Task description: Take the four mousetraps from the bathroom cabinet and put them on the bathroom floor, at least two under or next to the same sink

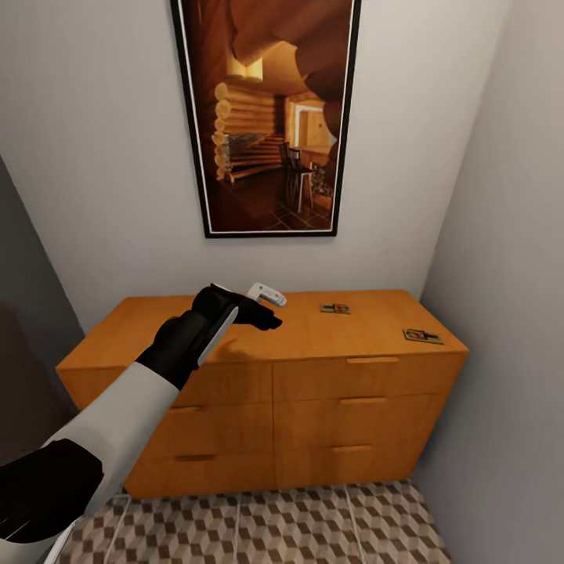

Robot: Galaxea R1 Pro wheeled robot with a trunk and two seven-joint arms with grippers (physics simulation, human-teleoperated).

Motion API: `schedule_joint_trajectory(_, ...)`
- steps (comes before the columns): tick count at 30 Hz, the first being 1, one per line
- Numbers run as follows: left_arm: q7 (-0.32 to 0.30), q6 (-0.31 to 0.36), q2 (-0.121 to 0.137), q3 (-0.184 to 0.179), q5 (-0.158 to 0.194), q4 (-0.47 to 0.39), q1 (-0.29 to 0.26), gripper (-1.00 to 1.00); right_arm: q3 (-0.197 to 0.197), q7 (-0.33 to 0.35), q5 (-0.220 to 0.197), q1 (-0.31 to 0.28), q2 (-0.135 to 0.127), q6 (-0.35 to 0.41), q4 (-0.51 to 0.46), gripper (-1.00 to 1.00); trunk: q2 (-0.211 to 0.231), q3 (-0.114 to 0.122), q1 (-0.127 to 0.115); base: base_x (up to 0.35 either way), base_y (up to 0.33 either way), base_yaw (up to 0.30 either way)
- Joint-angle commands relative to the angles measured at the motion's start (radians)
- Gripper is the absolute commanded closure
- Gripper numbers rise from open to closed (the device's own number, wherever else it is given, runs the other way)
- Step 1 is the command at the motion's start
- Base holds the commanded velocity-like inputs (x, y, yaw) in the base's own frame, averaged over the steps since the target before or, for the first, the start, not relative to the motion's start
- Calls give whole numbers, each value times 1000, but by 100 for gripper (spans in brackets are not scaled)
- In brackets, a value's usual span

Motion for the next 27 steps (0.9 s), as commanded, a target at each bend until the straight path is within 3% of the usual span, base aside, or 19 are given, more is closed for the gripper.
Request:
schedule_joint_trajectory(1,4,5,0,-2,8,-1,-1,-100,-7,-4,9,-1,0,-2,1,100,-1,0,0,19,0,-209)
schedule_joint_trajectory(11,4,5,1,-5,8,-1,-1,-100,-7,-4,9,-1,0,-2,1,100,-1,10,0,5,0,-208)
schedule_joint_trajectory(18,4,5,2,-5,8,4,-1,-100,-7,-4,9,-1,0,-2,1,100,-1,12,0,18,0,-45)
schedule_joint_trajectory(27,3,5,2,-10,9,16,-1,-100,-7,-4,9,-1,0,-2,1,100,-1,12,0,264,0,-2)
